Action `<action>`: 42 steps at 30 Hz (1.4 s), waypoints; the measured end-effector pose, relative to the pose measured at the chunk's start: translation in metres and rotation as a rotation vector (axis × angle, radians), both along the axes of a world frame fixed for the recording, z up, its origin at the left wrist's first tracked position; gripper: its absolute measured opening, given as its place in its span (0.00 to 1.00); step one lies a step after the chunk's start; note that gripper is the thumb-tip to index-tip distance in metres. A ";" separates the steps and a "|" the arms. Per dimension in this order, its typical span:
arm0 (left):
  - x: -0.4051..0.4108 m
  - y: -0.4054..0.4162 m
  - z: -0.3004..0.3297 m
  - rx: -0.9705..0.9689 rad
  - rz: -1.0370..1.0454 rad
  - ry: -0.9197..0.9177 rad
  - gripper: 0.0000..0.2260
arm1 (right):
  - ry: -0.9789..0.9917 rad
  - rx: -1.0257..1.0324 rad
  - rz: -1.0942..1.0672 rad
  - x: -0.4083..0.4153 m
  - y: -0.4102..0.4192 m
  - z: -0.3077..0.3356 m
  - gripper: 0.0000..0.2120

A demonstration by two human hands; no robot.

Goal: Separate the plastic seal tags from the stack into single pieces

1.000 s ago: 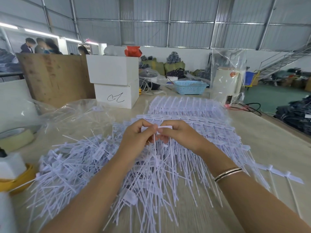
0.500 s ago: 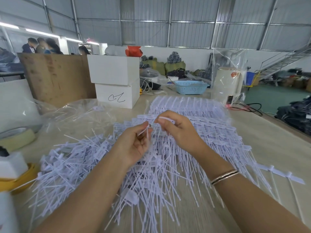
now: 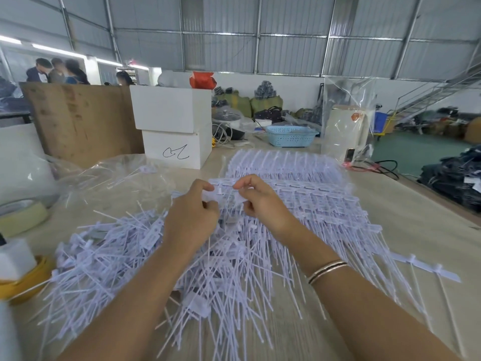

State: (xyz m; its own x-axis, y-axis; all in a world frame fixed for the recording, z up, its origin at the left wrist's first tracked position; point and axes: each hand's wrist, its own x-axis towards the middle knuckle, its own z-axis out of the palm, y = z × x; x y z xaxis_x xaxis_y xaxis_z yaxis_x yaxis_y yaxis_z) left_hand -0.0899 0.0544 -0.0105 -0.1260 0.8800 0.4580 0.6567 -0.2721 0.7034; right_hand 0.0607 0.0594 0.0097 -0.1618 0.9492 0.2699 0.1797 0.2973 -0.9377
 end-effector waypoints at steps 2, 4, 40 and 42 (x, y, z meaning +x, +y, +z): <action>0.001 0.001 -0.004 -0.011 0.056 0.222 0.16 | -0.006 -0.012 -0.036 -0.007 0.006 -0.010 0.03; 0.000 0.001 -0.006 -0.008 0.105 0.326 0.19 | -0.038 -0.043 -0.022 -0.013 0.010 -0.017 0.11; -0.003 -0.001 -0.022 0.185 -0.165 0.629 0.26 | -0.838 0.101 -0.144 0.033 0.036 0.002 0.07; -0.004 -0.001 -0.022 0.187 -0.123 0.640 0.27 | -0.682 0.020 -0.047 0.030 0.021 -0.002 0.11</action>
